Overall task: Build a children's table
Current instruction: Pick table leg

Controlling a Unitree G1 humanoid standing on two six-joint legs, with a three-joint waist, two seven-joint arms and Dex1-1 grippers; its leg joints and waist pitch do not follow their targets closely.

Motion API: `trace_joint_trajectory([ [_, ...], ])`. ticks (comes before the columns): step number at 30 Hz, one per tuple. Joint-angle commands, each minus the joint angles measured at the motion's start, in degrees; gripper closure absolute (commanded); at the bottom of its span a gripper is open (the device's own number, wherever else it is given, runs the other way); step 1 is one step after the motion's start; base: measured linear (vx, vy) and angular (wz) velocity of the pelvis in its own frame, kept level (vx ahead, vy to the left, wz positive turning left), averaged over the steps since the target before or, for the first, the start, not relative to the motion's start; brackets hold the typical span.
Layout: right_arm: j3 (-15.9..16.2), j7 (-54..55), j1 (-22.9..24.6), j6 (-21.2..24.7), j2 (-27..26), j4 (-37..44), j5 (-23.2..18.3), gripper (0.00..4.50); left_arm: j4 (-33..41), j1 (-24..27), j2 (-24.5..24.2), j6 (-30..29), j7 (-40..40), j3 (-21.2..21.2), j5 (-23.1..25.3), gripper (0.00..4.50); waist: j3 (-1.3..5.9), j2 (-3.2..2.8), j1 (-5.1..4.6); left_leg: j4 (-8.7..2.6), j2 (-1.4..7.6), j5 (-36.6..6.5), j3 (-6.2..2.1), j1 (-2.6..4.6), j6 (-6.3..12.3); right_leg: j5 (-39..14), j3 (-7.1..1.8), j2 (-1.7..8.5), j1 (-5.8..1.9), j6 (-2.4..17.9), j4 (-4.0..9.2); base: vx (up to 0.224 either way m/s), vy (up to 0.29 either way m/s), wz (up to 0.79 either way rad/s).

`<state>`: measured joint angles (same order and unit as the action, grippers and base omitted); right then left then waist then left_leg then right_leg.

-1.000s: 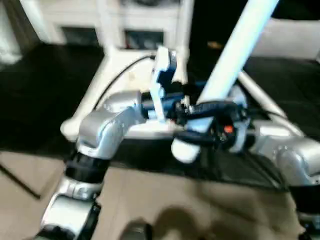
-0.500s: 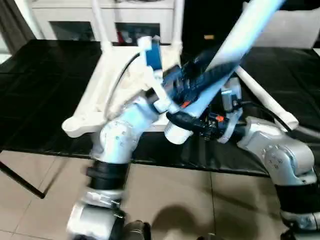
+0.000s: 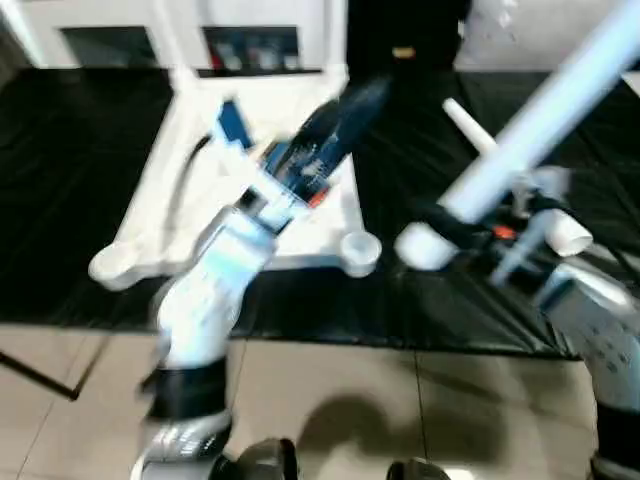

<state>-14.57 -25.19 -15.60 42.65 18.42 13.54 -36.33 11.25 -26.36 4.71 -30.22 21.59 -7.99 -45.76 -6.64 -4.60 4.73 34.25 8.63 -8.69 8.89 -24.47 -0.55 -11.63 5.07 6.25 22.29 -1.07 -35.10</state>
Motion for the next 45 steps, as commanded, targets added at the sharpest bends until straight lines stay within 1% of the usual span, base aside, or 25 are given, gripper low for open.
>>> trace_joint_trajectory([
  [1, -0.9, 4.2, -0.4, 0.8, -1.9, 2.8, -0.7, 2.57, 2.3, 1.7, -1.1, 1.6, -3.3, 0.3, 5.0, 0.67, 5.65, 1.53, -0.12, -3.10, 3.31, -0.7, -1.20, 1.12, 5.79, 4.6, -2.63, 2.63, -2.80, 13.4, 2.82, 0.058, -0.002, -0.04],
  [3, -0.5, 5.1, -0.4, 0.3, -2.5, 3.2, -0.1, 2.57, 2.5, 2.3, -1.6, 2.1, -4.4, 0.4, 7.2, 0.67, 6.21, 1.78, 0.04, -2.16, 3.15, 5.0, -0.91, 1.09, 9.40, 9.9, -2.63, 2.33, -2.56, 14.6, 2.08, 0.000, 0.000, 0.00],
  [4, 0.3, 6.4, -0.4, -1.7, -3.2, 3.4, 1.7, 2.57, 2.4, 3.0, -2.5, 2.5, -6.2, 0.5, 9.8, 0.67, 6.14, 1.58, 0.14, -2.14, 3.24, 5.5, -0.91, 1.06, 10.14, 10.1, -2.60, 2.25, -2.34, 14.7, 2.04, 0.000, 0.000, 0.00],
  [5, 0.8, 7.5, -0.3, -3.0, -3.6, 3.3, 3.3, 2.57, 2.3, 3.3, -2.9, 2.7, -7.3, 0.4, 11.3, 0.67, 5.70, 1.90, 0.05, -2.33, 3.43, 4.3, -0.72, 0.98, 10.78, 7.6, -2.56, 2.31, -2.08, 14.5, 2.27, 0.000, 0.000, 0.00],
  [6, 2.8, 10.8, -0.1, -6.0, -3.5, 2.5, 9.3, 2.57, 2.4, 4.2, -4.1, 2.6, -9.4, 0.1, 13.0, 0.67, 5.44, 1.88, 0.00, -2.59, 3.64, 1.6, -0.60, 1.14, 9.70, 2.7, -2.53, 2.38, -1.90, 13.8, 2.70, 0.000, 0.000, 0.00],
  [7, 3.1, 13.0, -0.1, -4.5, -3.3, 1.8, 11.0, 2.57, 2.7, 4.7, -4.7, 2.7, -10.2, 0.2, 13.9, 0.67, 5.23, 1.87, -0.10, -2.79, 3.56, 0.1, -0.48, 1.22, 8.83, 0.2, -2.55, 2.26, -1.88, 13.4, 2.99, 0.000, 0.000, 0.00],
  [9, 3.0, 15.1, -0.1, -2.5, -3.3, 1.4, 11.7, 2.57, 3.0, 5.2, -5.3, 2.9, -10.8, 0.3, 14.7, 0.67, 4.86, 1.62, -0.08, -3.54, 3.73, -6.5, -0.34, 1.83, 4.64, -8.1, -2.87, 2.28, -1.74, 11.9, 3.76, 0.000, 0.000, 0.00],
  [11, 0.8, 20.6, -0.2, 1.0, -4.0, -0.1, 12.5, 2.57, 3.9, 7.1, -6.2, 3.5, -12.6, 1.1, 17.9, 0.67, 4.68, 2.19, -0.14, -3.98, 3.85, -8.7, -0.33, 1.84, 2.78, -10.8, -3.14, 2.30, -1.66, 10.6, 3.94, 0.000, 0.000, 0.00],
  [13, 0.8, 22.6, -0.3, 6.8, -2.9, -1.4, 12.4, 2.57, 4.2, 8.3, -5.9, 3.6, -13.9, 0.8, 18.8, 0.67, 4.63, 2.00, -0.32, -4.33, 3.94, -10.1, -0.42, 2.15, 0.88, -11.6, -3.24, 1.86, -1.38, 9.2, 4.02, 0.000, 0.000, 0.00],
  [15, 1.0, 22.4, -0.6, 6.2, -3.0, -2.5, 13.1, 2.57, 4.0, 8.5, -5.7, 4.2, -14.7, 0.8, 19.5, 0.67, 4.56, 2.22, -0.46, -4.64, 3.78, -14.5, -0.33, 2.32, -2.02, -13.3, -3.52, 2.00, -1.24, 7.5, 4.45, 0.000, 0.000, 0.00],
  [17, -0.2, 22.2, -0.7, 5.8, -4.2, -2.3, 12.1, 2.57, 3.8, 8.4, -5.9, 4.6, -15.0, 1.0, 20.0, 0.67, 4.49, 2.44, -0.49, -4.80, 3.70, -15.5, -0.36, 2.02, -2.57, -13.3, -3.59, 2.20, -1.23, 6.6, 4.58, 0.000, 0.000, 0.00],
  [18, -2.4, 22.8, -1.2, 6.1, -6.4, -1.6, 9.2, 2.57, 3.6, 8.4, -6.0, 4.9, -15.1, 1.3, 20.4, 0.67, 4.62, 2.82, -0.58, -4.71, 3.62, -15.9, -0.15, 2.16, -2.38, -14.0, -3.76, 2.28, -1.11, 6.3, 4.76, 0.000, 0.000, 0.00],
  [19, -2.2, 22.4, -1.4, 3.8, -6.6, -1.3, 9.5, 2.57, 3.5, 8.4, -6.0, 5.2, -15.2, 1.5, 20.8, 0.67, 4.55, 2.82, -0.61, -4.71, 3.56, -16.0, -0.16, 2.07, -2.04, -14.5, -3.84, 2.44, -1.11, 6.3, 4.78, 0.000, 0.000, 0.00],
  [21, -0.9, 20.4, -1.5, -4.4, -6.7, -1.6, 11.3, 2.57, 3.5, 8.7, -5.8, 5.4, -15.5, 1.8, 21.3, 0.67, 4.77, 2.69, -0.64, -4.67, 3.74, -16.1, -0.10, 2.10, -2.46, -15.9, -3.82, 2.48, -0.90, 5.7, 5.01, 0.000, 0.000, 0.00],
  [23, -0.5, 20.0, -1.5, -5.4, -6.5, -1.6, 11.8, 2.57, 3.6, 8.8, -5.7, 5.4, -15.6, 1.9, 21.5, 0.67, 4.71, 2.67, -0.63, -4.71, 3.75, -15.6, -0.07, 2.12, -2.41, -15.1, -3.84, 2.36, -0.85, 5.6, 4.94, 0.000, 0.000, 0.00],
  [25, -3.8, 21.5, -2.6, -3.2, -9.9, -1.4, 7.2, 2.57, 3.6, 8.9, -5.5, 5.6, -15.9, 2.0, 21.8, 0.67, 4.80, 2.62, -0.77, -4.62, 3.58, -15.1, -0.01, 2.13, -1.75, -13.9, -3.85, 2.19, -0.82, 6.2, 4.74, 0.000, 0.000, 0.00],
  [28, -7.4, 22.9, -4.1, -5.6, -15.5, 0.1, 2.5, 2.57, 3.5, 9.0, -5.3, 6.0, -16.1, 2.0, 22.1, 0.67, 5.11, 2.64, -1.14, -4.56, 3.62, -14.4, -0.07, 1.98, -0.67, -12.7, -3.76, 2.29, -0.91, 7.4, 4.56, 0.000, 0.000, 0.00],
  [30, -7.6, 23.0, -4.2, -6.2, -16.1, 0.3, 2.2, 2.57, 3.5, 9.1, -5.4, 6.1, -16.1, 2.0, 22.2, 0.67, 5.27, 2.62, -1.22, -4.50, 3.62, -12.5, 0.00, 1.96, -0.54, -9.8, -3.62, 1.98, -1.02, 8.0, 4.28, 0.000, 0.000, 0.00],
  [33, -8.0, 22.8, -5.3, -11.6, -17.4, -0.2, 0.4, 2.57, 3.8, 10.0, -6.4, 4.8, -17.1, 3.2, 24.4, 0.67, 5.45, 2.51, -1.22, -4.35, 3.58, -12.1, 0.21, 1.98, -0.24, -9.1, -3.68, 2.09, -0.99, 8.0, 4.21, 0.000, 0.000, 0.00],
  [35, -8.4, 22.9, -5.5, -12.2, -17.8, -0.2, -0.1, 2.57, 3.8, 10.2, -6.6, 4.4, -17.5, 3.5, 25.0, 0.67, 5.44, 2.52, -1.17, -4.32, 3.60, -11.9, 0.23, 2.07, 0.07, -9.4, -3.67, 2.05, -1.00, 7.7, 4.25, 0.000, 0.000, 0.00],
  [36, -7.6, 24.0, -5.5, -11.7, -17.1, -0.5, 2.3, 2.57, 3.6, 10.3, -7.1, 3.6, -18.2, 4.0, 26.1, 0.67, 5.44, 2.31, -1.15, -4.29, 3.58, -11.8, 0.21, 2.06, -0.01, -9.5, -3.68, 2.04, -1.01, 7.7, 4.21, 0.000, 0.000, 0.00],
  [37, -6.9, 23.4, -5.1, -8.1, -16.3, -0.4, 2.2, 2.57, 3.4, 10.4, -7.4, 3.7, -18.4, 4.3, 27.0, 0.67, 5.45, 2.34, -1.18, -4.36, 3.58, -11.8, 0.22, 2.14, -0.46, -9.6, -3.63, 1.78, -0.97, 7.4, 4.25, 0.000, 0.000, 0.00],
  [38, -3.5, 21.8, -3.1, -5.1, -13.8, 0.6, 5.2, 2.57, 3.3, 10.9, -8.0, 4.6, -18.3, 5.0, 28.4, 0.67, 5.51, 2.36, -1.09, -4.34, 3.57, -11.5, 0.12, 2.22, -0.65, -9.2, -3.60, 1.62, -1.11, 7.1, 4.18, 0.000, 0.000, 0.00],
  [43, 1.1, 20.0, 0.5, -6.0, -9.9, 1.2, 9.7, 2.57, 2.5, 12.0, -9.9, 5.5, -17.9, 6.3, 31.2, 0.67, 5.49, 2.61, -0.85, -4.34, 3.52, -12.4, 0.19, 2.02, -1.40, -10.6, -3.81, 2.03, -1.23, 6.6, 4.51, 0.000, 0.000, 0.00],
  [45, 2.1, 20.1, 2.2, -6.6, -8.3, 1.2, 11.2, 2.57, 2.1, 12.8, -10.8, 6.3, -17.7, 6.5, 32.3, 0.67, 5.28, 2.89, -0.86, -4.28, 3.33, -13.1, 0.38, 1.77, -0.21, -12.5, -4.05, 2.61, -1.27, 6.9, 4.79, 0.000, 0.000, 0.00],
])
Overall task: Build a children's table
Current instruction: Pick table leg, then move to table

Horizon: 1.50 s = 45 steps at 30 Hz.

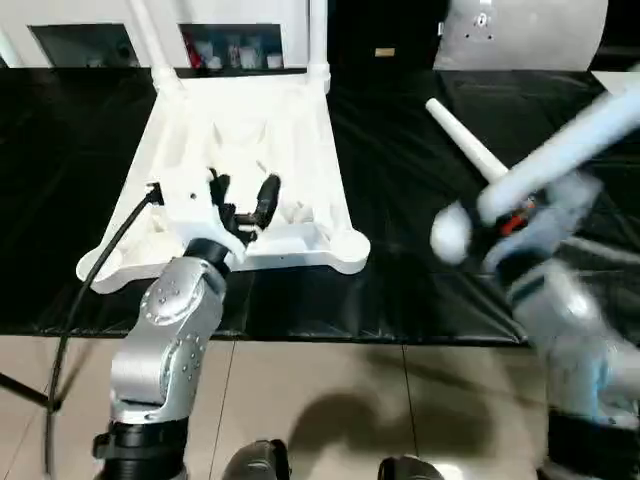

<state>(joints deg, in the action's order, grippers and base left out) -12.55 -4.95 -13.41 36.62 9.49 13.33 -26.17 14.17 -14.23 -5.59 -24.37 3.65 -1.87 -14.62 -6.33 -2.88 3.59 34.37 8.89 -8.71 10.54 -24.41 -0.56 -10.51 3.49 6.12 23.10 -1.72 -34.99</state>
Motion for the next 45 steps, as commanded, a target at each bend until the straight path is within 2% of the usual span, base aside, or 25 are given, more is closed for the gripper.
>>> trace_joint_trajectory([
  [1, 0.6, -0.4, 0.8, -1.1, 1.4, 1.5, 1.7, 2.57, -0.9, 0.9, -0.7, 0.6, -0.1, 0.3, 1.6, 0.67, 5.00, 1.15, 0.35, -4.31, 2.89, -13.1, -1.06, 1.57, 0.77, -14.3, -2.69, 3.16, -2.25, 7.6, 4.87, 0.000, 0.000, 0.00],
  [7, -0.1, 0.7, 0.6, -0.5, 0.4, 2.0, 1.4, 2.57, -1.4, 1.0, -0.7, 0.9, 0.0, 0.0, 2.2, 0.67, 4.78, 1.24, 3.05, 1.61, 3.76, -6.5, -3.73, -1.12, 10.22, -24.5, -7.58, 12.87, -4.02, 8.3, 8.26, -0.008, 0.040, -0.03],
  [11, 1.3, 1.1, 0.8, -1.6, 0.8, 2.0, 3.1, 2.57, -1.3, 1.0, -0.6, 1.1, 0.4, 0.9, 2.4, 0.67, 5.40, -1.26, -0.78, -5.58, 2.47, -9.7, -1.49, 5.22, 14.50, -15.5, 1.20, -2.52, 1.18, 4.6, 0.63, -0.024, 0.152, 0.05],
  [13, 1.0, 0.3, 0.9, -2.4, 1.1, 2.7, 2.5, 2.57, -1.3, 1.2, -0.6, 1.0, 0.5, 1.1, 2.5, 0.67, 4.88, -1.17, -1.62, -8.41, 3.84, -12.9, -1.05, 4.48, 13.24, -10.7, 3.08, -3.19, 1.67, 0.0, -5.67, -0.047, 0.169, 0.09],
  [16, -0.6, 0.6, 0.1, -0.3, 0.9, 4.1, 0.5, 2.57, -0.8, 1.7, -0.8, -0.1, 0.1, 1.0, 3.3, 0.67, 4.43, 2.47, -0.36, -7.25, 3.38, -26.8, -0.77, 3.05, 1.89, -13.7, -1.71, 4.72, 0.88, 1.2, 1.74, -0.084, 0.095, 0.02],
  [17, -0.4, 0.5, 0.2, 0.6, 1.2, 4.6, 0.3, 2.57, -0.7, 1.7, -0.7, -0.5, -0.4, 1.0, 3.5, 0.67, 3.98, 3.19, 0.94, 6.94, -0.13, -17.4, -5.54, 1.49, -0.26, -26.7, -8.79, 16.04, -0.32, 5.3, 8.51, -0.066, 0.107, -0.07],
  [18, -0.3, 0.4, 0.3, 1.2, 1.3, 4.9, 0.3, 2.57, -0.6, 1.8, -0.7, -0.8, -0.7, 1.0, 3.6, 0.67, 3.93, 1.50, 0.75, 8.57, 0.77, -9.7, -8.77, -0.03, -1.29, -28.8, -8.48, 16.86, -2.02, 7.0, 7.47, -0.066, 0.107, -0.07],
  [19, -0.6, 0.9, 0.4, 3.1, 1.5, 5.9, 0.0, 2.57, -0.4, 1.8, -0.7, -0.6, -1.1, 1.0, 4.2, 0.67, 2.20, 1.14, -0.49, 7.75, 0.42, -5.9, -9.77, -0.75, -5.30, -38.7, -1.59, 12.33, -2.57, 7.0, 7.21, -0.032, 0.150, -0.43],
  [20, -0.6, 1.0, 0.3, 4.4, 1.9, 6.5, -0.3, 2.57, -0.3, 1.8, -0.7, -0.6, -1.3, 0.8, 4.3, 0.67, 2.10, -0.80, -2.71, 0.04, 1.64, -23.3, -11.07, -0.15, -10.01, -38.2, 2.59, 3.12, -2.69, 5.6, 3.75, -0.066, 0.170, -0.28],
  [21, -0.4, 1.1, 0.3, 5.8, 2.7, 7.2, -0.3, 2.57, -0.2, 1.8, -0.8, -0.5, -1.8, 0.6, 4.7, 0.67, 2.60, -1.83, -4.42, -5.63, 3.57, -47.5, -14.08, 1.41, -13.91, -20.6, 1.57, -0.16, -2.22, 3.3, -1.13, -0.066, 0.170, -0.28],
  [25, -1.8, 0.1, -0.4, 5.4, 4.7, 9.1, -1.6, 2.57, -0.1, 1.3, -1.4, -1.4, -0.5, -0.6, 3.0, 0.67, 2.97, -0.96, -4.60, -5.55, 1.77, -41.7, -12.57, 2.62, -13.12, -2.4, -0.41, 2.17, -3.41, 3.8, 0.51, -0.091, 0.105, 0.01],
  [27, -2.7, 0.9, -0.8, 5.2, 4.9, 7.8, -0.8, 2.57, -0.2, 1.4, -1.4, -1.0, 0.8, -0.9, 1.8, 0.67, 2.66, 0.08, -3.91, -3.99, 0.68, -33.9, -10.34, 1.33, -10.63, -17.0, -1.58, 4.84, -3.44, 5.2, 4.37, -0.095, 0.021, -0.05],
  [29, -1.7, 0.6, -0.6, 4.7, 5.5, 6.3, 1.3, 2.57, -0.2, 1.5, -1.4, -0.8, 1.7, -0.6, 1.3, 0.67, 1.99, 1.21, -3.55, -0.56, 0.19, -29.3, -8.88, 3.08, -5.47, -45.8, -2.45, 7.60, -1.35, 5.2, 8.60, -0.102, -0.033, 0.06],
  [31, -1.0, 0.8, -0.5, 2.7, 4.9, 5.3, 3.0, 2.57, 0.0, 1.6, -1.3, -0.9, 1.6, -0.2, 1.7, 0.67, 1.29, 0.90, -3.97, 0.86, 0.16, -28.0, -9.16, 3.43, -4.75, -53.3, -0.89, 7.82, -1.06, 4.1, 10.12, -0.099, -0.027, -0.01],
  [33, -1.1, 1.4, -0.3, 1.3, 3.3, 4.8, 2.5, 2.57, 0.3, 1.7, -0.8, -1.0, 1.6, -0.3, 1.3, 0.67, 0.90, -1.46, -5.27, -5.26, 1.49, -45.9, -10.36, 1.19, -10.00, -41.7, 3.05, 2.81, -3.60, 1.7, 5.96, 0.000, 0.000, 0.00],
  [34, -0.7, 1.7, -0.2, 0.7, 3.2, 4.8, 2.8, 2.57, 0.4, 1.7, -0.7, -1.1, 1.6, -0.3, 1.2, 0.67, 1.35, -2.94, -3.21, -12.17, 0.91, -53.8, -9.60, -1.77, -12.90, -16.0, 3.07, -1.23, -7.76, 4.0, -4.84, -0.083, 0.048, -0.07],
  [35, -0.4, 2.0, -0.1, 0.3, 3.1, 4.9, 3.1, 2.57, 0.4, 1.7, -0.6, -1.2, 1.6, -0.3, 1.1, 0.67, 1.99, -1.18, -2.35, -11.91, 0.65, -48.2, -8.18, -0.32, -11.40, -10.0, 1.21, -0.92, -6.21, 4.4, -4.51, -0.063, -0.014, 0.08],
  [37, 2.4, 2.5, 0.3, -1.0, 5.4, 4.3, 7.2, 2.57, 0.2, 1.8, -0.5, -1.4, 1.4, -0.4, 1.3, 0.67, 3.02, 2.46, -2.38, 1.88, -1.41, -24.7, -7.39, 5.30, -8.17, -39.3, -3.37, 9.07, -0.07, 6.8, 7.89, -0.051, -0.041, 0.08],
  [38, 2.5, 2.4, 0.3, -1.0, 5.4, 4.2, 7.2, 2.57, 0.2, 1.8, -0.5, -1.5, 1.4, -0.4, 1.3, 0.67, 1.61, 1.86, -3.22, 7.85, -2.22, -7.0, -8.42, 4.33, -2.36, -55.5, -4.33, 11.43, -0.63, 6.9, 11.47, -0.053, -0.026, -0.18],
  [39, 2.8, 1.6, 0.4, -0.8, 5.9, 3.9, 7.3, 2.57, 0.2, 1.8, -0.6, -1.5, 1.3, -0.4, 1.3, 0.67, 0.53, 1.38, -3.60, 8.34, -1.74, -6.1, -8.85, 2.58, -2.73, -59.1, -3.41, 11.63, -2.54, 6.6, 10.88, -0.053, -0.026, -0.18],
  [40, 2.1, 0.3, 0.4, -0.1, 5.6, 3.8, 5.7, 2.57, 0.1, 1.8, -0.6, -1.5, 1.4, -0.4, 1.4, 0.67, -0.17, 0.82, -4.19, 5.87, -0.47, -15.8, -8.90, 2.72, -4.68, -59.1, 0.07, 9.36, -4.56, 4.7, 9.30, 0.038, 0.063, -0.28],
  [41, 1.7, -0.5, 0.3, 0.4, 5.3, 3.9, 4.7, 2.57, 0.1, 1.7, -0.6, -1.5, 1.5, -0.4, 1.4, 0.67, -0.54, -1.57, -5.03, -1.01, 1.16, -45.2, -10.43, 6.45, -8.13, -46.8, 3.69, 1.35, -1.11, 2.0, 6.50, -0.054, 0.030, 0.03],
  [42, 1.5, -1.0, 0.2, 0.8, 5.2, 3.9, 4.2, 2.57, 0.1, 1.7, -0.6, -1.6, 1.5, -0.4, 1.5, 0.67, -0.01, -2.22, -6.95, -6.77, 3.47, -64.0, -13.44, 4.94, -9.32, -27.3, 3.64, -0.91, -4.24, 1.9, -0.31, -0.054, 0.030, 0.03],
  [43, 1.5, -1.8, 0.2, 1.2, 4.9, 4.0, 3.6, 2.57, 0.2, 1.7, -0.7, -1.6, 1.5, -0.5, 1.5, 0.67, 0.83, -3.32, -6.13, -8.42, 3.54, -64.6, -13.86, 4.71, -8.12, -16.4, 2.37, -1.41, -6.35, 2.8, -4.35, -0.103, 0.007, 0.04],
  [45, 1.5, -2.1, 0.2, 1.6, 4.7, 4.2, 3.0, 2.57, 0.2, 1.8, -0.7, -1.6, 1.5, -0.5, 1.5, 0.67, 0.43, -1.79, -7.57, -7.96, 2.21, -56.1, -13.62, 7.06, -2.93, -11.0, 0.78, -0.36, -5.40, 1.5, -1.13, 0.000, 0.000, 0.00],
])
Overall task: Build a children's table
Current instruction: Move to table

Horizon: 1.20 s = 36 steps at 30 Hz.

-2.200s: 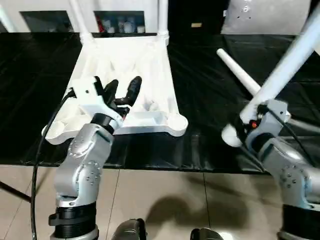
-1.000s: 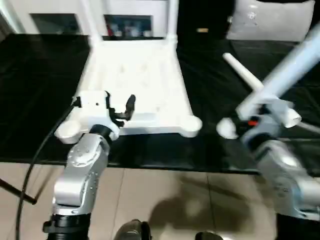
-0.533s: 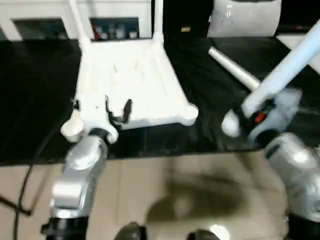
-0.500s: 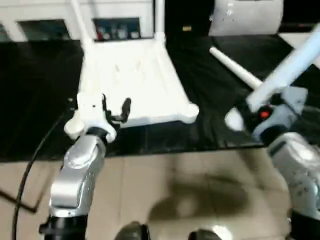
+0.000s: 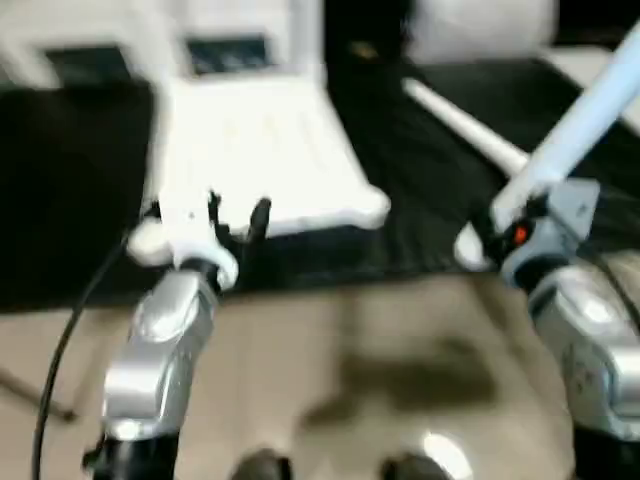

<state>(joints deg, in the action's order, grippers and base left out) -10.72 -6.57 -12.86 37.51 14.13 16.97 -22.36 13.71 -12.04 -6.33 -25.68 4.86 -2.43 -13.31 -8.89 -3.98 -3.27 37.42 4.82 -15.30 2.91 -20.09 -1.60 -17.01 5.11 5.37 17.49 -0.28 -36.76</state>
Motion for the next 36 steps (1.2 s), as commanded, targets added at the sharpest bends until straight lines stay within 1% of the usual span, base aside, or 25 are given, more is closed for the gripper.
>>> trace_joint_trajectory([
  [1, 0.2, -0.8, -0.4, 1.2, 0.2, 0.8, -1.1, 2.57, 0.8, -0.4, 0.0, -0.4, 0.3, 0.0, 0.1, 0.67, 2.88, 0.53, -0.39, -10.43, 5.51, -45.7, -5.20, 2.16, -0.87, -9.0, -1.76, 1.34, -0.41, -0.4, 2.76, 0.014, -0.005, -0.18],
  [2, 0.3, -0.8, -0.4, 1.3, 0.3, 0.8, -1.1, 2.57, 0.8, -0.4, 0.0, -0.4, 0.3, 0.0, 0.1, 0.67, 3.16, 1.14, -0.41, -9.22, 4.55, -39.6, -4.21, 0.71, -0.55, -16.2, -2.52, 3.11, -1.80, 0.4, 5.68, -0.009, -0.063, 0.08],
  [3, 1.1, -1.0, -0.6, 1.6, 0.6, 0.9, -1.3, 2.57, 0.9, -0.3, 0.0, -0.5, 0.3, 0.0, 0.1, 0.67, 5.04, 2.82, 2.20, 0.76, 1.81, -10.4, -0.49, -4.81, 5.76, -43.2, -4.50, 12.60, -5.28, -5.1, 12.57, -0.009, -0.063, 0.08],
  [4, 1.7, -1.4, -0.7, 1.7, 0.8, 1.0, -1.4, 2.57, 0.9, -0.3, 0.0, -0.5, 0.3, 0.0, 0.1, 0.67, 4.37, 3.82, 1.33, 3.07, 2.27, -6.3, 0.02, -5.58, 6.49, -46.6, -3.87, 13.80, -4.60, -4.4, 13.61, 0.005, -0.070, 0.41],
  [6, 2.6, -2.7, -0.5, 0.6, 1.0, 1.1, -0.2, 2.57, 1.0, -0.3, -0.1, -0.5, 0.3, 0.0, 0.1, 0.67, 4.58, 2.20, 1.59, 0.96, 3.83, 0.4, 0.72, -7.57, 6.98, -37.3, 1.68, 11.17, -6.22, 1.4, 11.86, 0.056, -0.042, 0.46],
  [7, 2.6, -2.7, -0.5, 0.6, 0.9, 1.1, -0.2, 2.57, 1.0, -0.3, -0.1, -0.5, 0.3, 0.0, 0.1, 0.67, 5.05, 1.28, 1.81, -0.29, 3.71, 2.8, 0.94, -7.04, 8.31, -32.0, 2.90, 9.41, -6.68, 3.2, 11.47, 0.100, -0.012, 0.56],
  [8, 2.6, -2.9, -0.3, -0.1, 0.8, 1.0, 0.2, 2.57, 1.1, -0.3, -0.1, -0.6, 0.3, 0.1, 0.1, 0.67, 5.25, -1.45, 0.29, -4.11, 5.82, 1.0, -0.04, -1.24, 7.99, -22.9, 3.38, 2.55, -2.71, 5.0, 8.09, 0.111, 0.018, 0.50],
  [9, 2.3, -2.7, -0.2, -0.5, 0.5, 1.0, 0.1, 2.57, 1.1, -0.3, -0.1, -0.6, 0.4, 0.1, 0.1, 0.67, 5.81, -2.09, -1.54, -6.76, 9.47, -5.3, -4.48, 4.15, 12.82, -12.8, 2.72, -1.72, 1.62, 6.2, 1.32, 0.111, 0.018, 0.50],
  [11, 1.9, -2.6, 0.1, -0.8, 0.3, 0.9, -0.1, 2.57, 1.2, -0.2, -0.1, -0.7, 0.5, 0.1, -0.1, 0.67, 6.82, -2.14, -0.85, -5.44, 11.69, 5.5, -6.83, 7.73, 21.31, -4.8, -0.57, -1.35, 6.58, 2.3, -3.24, 0.161, 0.005, 0.22],
  [12, 1.7, -2.8, 0.2, -0.7, 0.1, 0.9, -0.7, 2.57, 1.2, -0.1, 0.0, -0.8, 0.6, 0.1, -0.1, 0.67, 7.24, -2.04, -0.46, -4.89, 12.08, 12.3, -7.04, 8.01, 24.52, -3.6, -1.36, -0.87, 7.81, 0.1, -4.19, 0.178, -0.002, 0.17],
  [14, 1.6, -3.0, 0.4, -0.5, 0.1, 1.0, -1.2, 2.57, 1.2, -0.1, 0.0, -0.8, 0.7, 0.2, -0.1, 0.67, 7.11, 1.07, 1.52, -4.89, 10.97, 19.5, -4.45, 5.76, 27.91, 4.1, -5.03, 1.59, 9.05, -3.8, -3.12, 0.128, -0.038, 0.11],
  [15, 1.5, -3.3, 0.6, -0.3, 0.0, 1.1, -1.7, 2.57, 1.2, 0.0, 0.1, -0.9, 0.8, 0.4, -0.1, 0.67, 6.48, 4.60, 2.70, -3.07, 3.97, 5.0, 0.47, 1.10, 21.21, 8.4, -8.06, 3.01, 4.70, -2.3, 3.45, 0.116, -0.050, 0.09],
  [16, 1.5, -3.4, 0.7, -0.3, 0.0, 1.1, -1.7, 2.57, 1.2, 0.0, 0.1, -0.9, 0.8, 0.5, -0.1, 0.67, 6.47, 6.16, 4.02, 0.89, -1.32, -1.9, 3.30, -3.26, 18.08, 9.0, -11.40, 4.52, -0.87, -1.5, 5.25, 0.134, -0.081, 0.11],
  [17, 1.2, -3.8, 1.1, -0.5, -0.3, 0.8, -1.8, 2.57, 1.1, -0.2, 0.2, -0.9, 1.0, 0.9, -0.1, 0.67, 7.01, 5.06, 5.77, 3.45, -0.23, -1.8, 2.24, -5.36, 12.76, 10.1, -12.38, 8.10, -4.41, 1.5, 5.41, 0.124, -0.094, 0.01],
  [20, 0.8, -4.3, 1.3, -0.5, -0.8, 0.4, -2.2, 2.57, 1.0, -0.3, 0.4, -0.8, 1.0, 1.3, 0.0, 0.67, 5.65, 3.24, 6.81, 0.67, 1.98, 5.6, 1.77, -6.11, 5.60, 5.2, -8.20, 5.57, -4.46, 9.9, 6.09, 0.100, -0.056, -0.06],
  [22, 1.0, -4.7, 1.4, -0.9, -0.7, 0.2, -2.4, 2.57, 1.0, 0.0, 0.6, -0.8, 1.1, 1.8, 0.1, 0.67, 5.90, -0.02, 6.52, -4.75, 5.69, 5.6, 1.51, -2.79, 7.12, -4.9, -4.56, 2.32, -2.77, 11.4, 6.60, 0.096, 0.021, -0.05],
  [23, 1.2, -4.8, 1.5, -1.1, -0.5, 0.2, -2.3, 2.57, 1.0, 0.1, 0.7, -0.7, 1.2, 1.9, 0.2, 0.67, 7.15, -1.34, 4.47, -6.07, 9.63, 3.7, -2.31, 3.09, 12.41, -4.1, -2.56, -1.44, 1.83, 9.5, 1.89, 0.114, 0.076, -0.02],
  [24, 1.2, -5.0, 1.4, -1.5, -0.3, 0.1, -2.3, 2.57, 1.0, 0.2, 0.8, -0.8, 1.2, 2.0, 0.3, 0.67, 7.42, -1.49, 2.83, -6.73, 11.73, 1.6, -5.60, 6.55, 18.70, -5.7, -2.08, -1.68, 5.33, 6.7, -2.09, 0.114, 0.076, -0.02],
  [27, 0.8, -5.6, 1.0, -2.0, -0.2, -0.2, -2.0, 2.57, 0.8, 0.1, 0.8, -0.7, 1.4, 2.2, 0.4, 0.67, 7.40, 0.75, 3.19, -5.98, 11.14, 6.7, -4.59, 6.32, 27.21, 0.4, -3.94, 0.32, 8.39, -2.2, -3.60, 0.077, 0.053, 0.06],
  [28, 0.7, -5.6, 0.9, -2.0, -0.2, -0.2, -2.0, 2.57, 0.7, 0.1, 0.8, -0.6, 1.5, 2.3, 0.3, 0.67, 7.56, 1.27, 3.26, -5.61, 9.60, 6.0, -3.49, 5.58, 26.56, 2.5, -4.43, 0.79, 7.73, -1.8, -1.87, 0.000, 0.000, 0.00],
  [29, 0.5, -5.7, 0.8, -1.9, -0.3, -0.3, -2.0, 2.57, 0.7, 0.1, 0.7, -0.5, 1.5, 2.3, 0.3, 0.67, 6.78, 3.58, 4.35, -4.20, 4.10, -2.4, 1.05, 0.85, 20.58, 4.3, -6.79, 2.98, 3.23, 0.4, 4.18, 0.037, -0.060, 0.06],
  [30, 0.5, -5.8, 0.8, -1.9, -0.3, -0.3, -2.0, 2.57, 0.5, 0.1, 0.7, -0.5, 1.6, 2.4, 0.3, 0.67, 7.78, 5.16, 6.35, 1.61, 0.50, -2.3, 2.83, -5.04, 15.60, 1.7, -11.23, 7.47, -4.36, 2.1, 6.38, 0.037, -0.060, 0.06],
  [32, 0.6, -6.0, 0.8, -1.9, -0.2, -0.4, -2.1, 2.57, 0.4, 0.1, 0.7, -0.4, 1.7, 2.5, 0.3, 0.67, 7.05, 4.78, 7.18, 2.82, 1.53, 0.9, 2.22, -6.10, 10.55, -3.2, -10.88, 8.28, -4.52, 4.6, 6.85, 0.023, -0.041, 0.00],
  [35, 0.8, -6.3, 0.8, -1.9, 0.1, -0.4, -2.1, 2.57, 0.3, 0.1, 0.8, -0.2, 1.7, 2.6, 0.4, 0.67, 5.18, 1.40, 5.98, -5.36, 5.58, -0.1, 2.03, -2.74, 6.87, -17.8, -4.23, 1.59, -1.54, 11.1, 7.40, 0.045, 0.022, 0.00],
  [36, 1.2, -6.6, 0.9, -2.1, 0.5, -0.5, -2.0, 2.57, 0.3, 0.4, 1.0, 0.0, 1.6, 2.8, 0.4, 0.67, 7.14, 0.89, 4.52, -6.58, 8.27, -5.1, -0.19, 2.02, 8.14, -12.4, -3.03, -0.64, 0.36, 11.2, 4.52, 0.078, 0.059, 0.04],
])
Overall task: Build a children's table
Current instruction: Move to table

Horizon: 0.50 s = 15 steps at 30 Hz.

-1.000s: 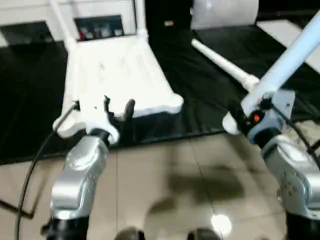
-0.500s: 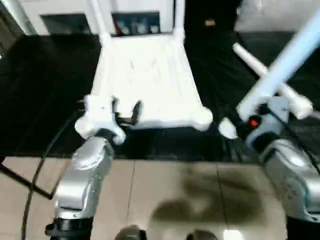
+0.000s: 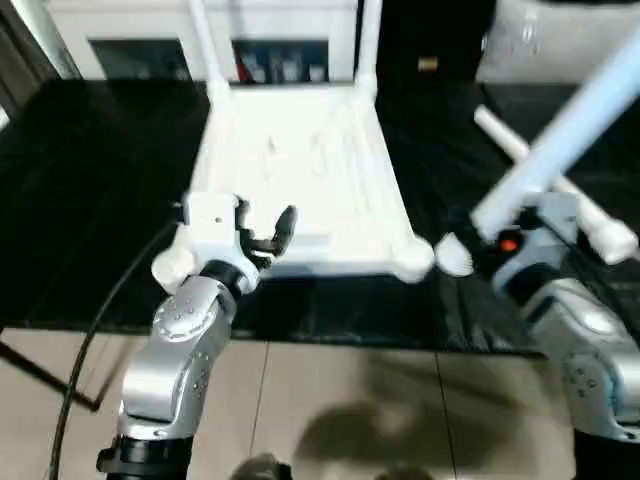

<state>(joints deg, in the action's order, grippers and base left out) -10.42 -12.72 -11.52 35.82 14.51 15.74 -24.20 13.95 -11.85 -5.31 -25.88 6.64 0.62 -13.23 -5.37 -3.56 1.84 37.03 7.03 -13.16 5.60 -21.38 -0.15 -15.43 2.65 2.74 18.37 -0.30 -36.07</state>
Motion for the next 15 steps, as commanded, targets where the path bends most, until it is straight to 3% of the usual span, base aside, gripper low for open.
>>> trace_joint_trajectory([
  [1, 1.4, -0.8, -0.5, -0.5, 0.6, 0.6, 0.2, 2.57, 0.0, 0.5, 0.3, 0.3, -0.3, -0.1, 0.4, 0.67, 3.92, 0.27, -1.75, -6.79, 6.90, -7.5, -4.37, 4.64, 8.80, -10.1, 0.21, 1.44, 0.32, 11.4, 2.09, 0.068, 0.074, 0.01],
  [2, 1.6, -0.9, -0.5, -0.6, 0.8, 0.5, 0.4, 2.57, 0.1, 0.7, 0.4, 0.4, -0.3, 0.0, 0.5, 0.67, 4.11, -0.22, -2.51, -6.97, 8.02, -8.4, -6.19, 7.26, 13.30, -6.1, 0.68, 1.47, 2.69, 9.8, -0.12, 0.063, 0.062, 0.01],
  [3, 2.0, -1.2, -0.5, -0.7, 1.1, 0.4, 0.7, 2.57, 0.1, 1.1, 0.8, 0.5, -0.4, 0.3, 0.6, 0.67, 4.25, 1.08, -3.15, -6.95, 8.86, -6.1, -7.30, 8.12, 18.83, -3.5, 0.14, 2.14, 4.27, 6.0, -1.61, 0.063, 0.062, 0.01],
  [4, 2.1, -1.2, -0.5, -0.7, 1.1, 0.4, 0.7, 2.57, 0.1, 1.1, 0.8, 0.5, -0.4, 0.3, 0.6, 0.67, 3.98, 1.24, -3.00, -6.82, 8.78, -5.6, -6.96, 7.99, 20.61, -2.5, -0.30, 2.84, 4.59, 4.7, -1.55, 0.066, 0.023, 0.11],
  [5, 2.1, -1.4, -0.5, -0.8, 1.1, 0.2, 0.7, 2.57, 0.2, 1.4, 1.1, 0.7, -0.4, 0.5, 0.6, 0.67, 3.81, 2.59, -2.92, -5.84, 6.18, -5.7, -4.70, 6.23, 21.05, 1.5, -1.62, 4.31, 3.26, 5.4, 1.19, 0.053, -0.016, 0.12],
  [6, 2.1, -1.5, -0.5, -0.8, 1.1, 0.2, 0.7, 2.57, 0.3, 1.5, 1.3, 0.7, -0.4, 0.6, 0.6, 0.67, 4.03, 4.08, -1.33, -2.51, 0.85, -2.8, -0.23, -0.71, 18.31, 5.4, -4.53, 7.12, -3.82, 9.2, 4.88, 0.053, -0.016, 0.12],
  [7, 2.1, -1.5, -0.5, -0.8, 1.1, 0.2, 0.7, 2.57, 0.3, 1.5, 1.3, 0.7, -0.4, 0.6, 0.6, 0.67, 3.76, 4.20, -0.07, -0.90, 0.16, -2.0, 0.69, -2.54, 15.88, -0.9, -5.65, 8.93, -5.44, 10.0, 6.83, 0.065, -0.027, 0.05],
  [8, 2.2, -1.5, -0.6, -0.7, 1.1, 0.2, 0.7, 2.57, 0.3, 1.5, 1.4, 0.8, -0.5, 0.5, 0.6, 0.67, 4.20, 4.33, 0.88, 0.26, 1.15, 0.1, 0.43, -3.69, 11.54, -8.7, -6.52, 9.90, -6.92, 11.9, 7.55, 0.066, -0.021, 0.01],
  [9, 2.3, -1.6, -0.6, -0.7, 1.0, 0.2, 0.8, 2.57, 0.3, 1.6, 1.4, 0.8, -0.5, 0.5, 0.6, 0.67, 4.24, 3.44, 1.04, -1.42, 1.96, 3.2, 0.10, -3.93, 9.63, -8.8, -4.89, 7.85, -7.16, 12.9, 6.94, 0.066, -0.021, 0.01],
  [10, 2.4, -1.6, -0.7, -0.6, 0.9, 0.2, 0.8, 2.57, 0.3, 1.7, 1.5, 0.9, -0.5, 0.5, 0.6, 0.67, 4.33, 2.52, 0.83, -2.71, 2.37, 4.8, 0.01, -3.14, 9.32, -6.9, -3.53, 5.89, -6.32, 12.9, 6.12, 0.062, -0.003, 0.02],
  [11, 2.5, -1.6, -0.8, -0.5, 0.8, 0.3, 1.0, 2.57, 0.3, 1.8, 1.5, 1.0, -0.5, 0.4, 0.5, 0.67, 4.93, 1.50, -0.34, -4.56, 4.03, 8.6, -1.49, 1.43, 11.22, -1.4, -0.46, 2.34, -3.36, 12.2, 3.63, 0.108, 0.015, 0.03],
  [12, 2.7, -0.9, -0.9, 0.1, 0.7, 0.0, 1.4, 2.57, 0.2, 1.9, 1.5, 1.2, -0.5, 0.4, 0.4, 0.67, 5.36, 0.76, -2.63, -4.99, 6.98, 12.3, -5.95, 7.63, 19.72, -1.6, 1.40, 0.63, 2.50, 9.2, -0.48, 0.108, 0.015, 0.03],
  [13, 2.5, -0.8, -0.9, 0.0, 0.3, 0.0, 1.1, 2.57, 0.2, 1.8, 1.5, 1.2, -0.5, 0.5, 0.4, 0.67, 5.85, 0.47, -3.04, -4.85, 8.60, 13.1, -7.60, 10.13, 23.37, -4.1, 1.16, 1.19, 5.04, 6.6, -2.03, 0.110, 0.016, 0.08],
  [14, 2.3, -0.7, -0.8, -0.2, -0.1, 0.0, 0.8, 2.57, 0.1, 1.8, 1.4, 1.2, -0.5, 0.5, 0.4, 0.67, 5.44, 1.32, -2.81, -5.09, 12.19, 12.4, -5.90, 10.53, 20.52, -4.8, -0.20, 2.77, 7.17, 1.7, -4.15, 0.053, 0.001, -0.06],
  [15, 2.3, -0.7, -0.8, -0.2, -0.1, 0.0, 0.8, 2.57, 0.1, 1.8, 1.4, 1.2, -0.5, 0.5, 0.4, 0.67, 5.18, 1.67, -2.45, -6.08, 12.29, 11.0, -4.82, 9.02, 19.59, -3.0, -0.30, 3.21, 6.83, -0.1, -4.74, 0.053, 0.001, -0.06],
])
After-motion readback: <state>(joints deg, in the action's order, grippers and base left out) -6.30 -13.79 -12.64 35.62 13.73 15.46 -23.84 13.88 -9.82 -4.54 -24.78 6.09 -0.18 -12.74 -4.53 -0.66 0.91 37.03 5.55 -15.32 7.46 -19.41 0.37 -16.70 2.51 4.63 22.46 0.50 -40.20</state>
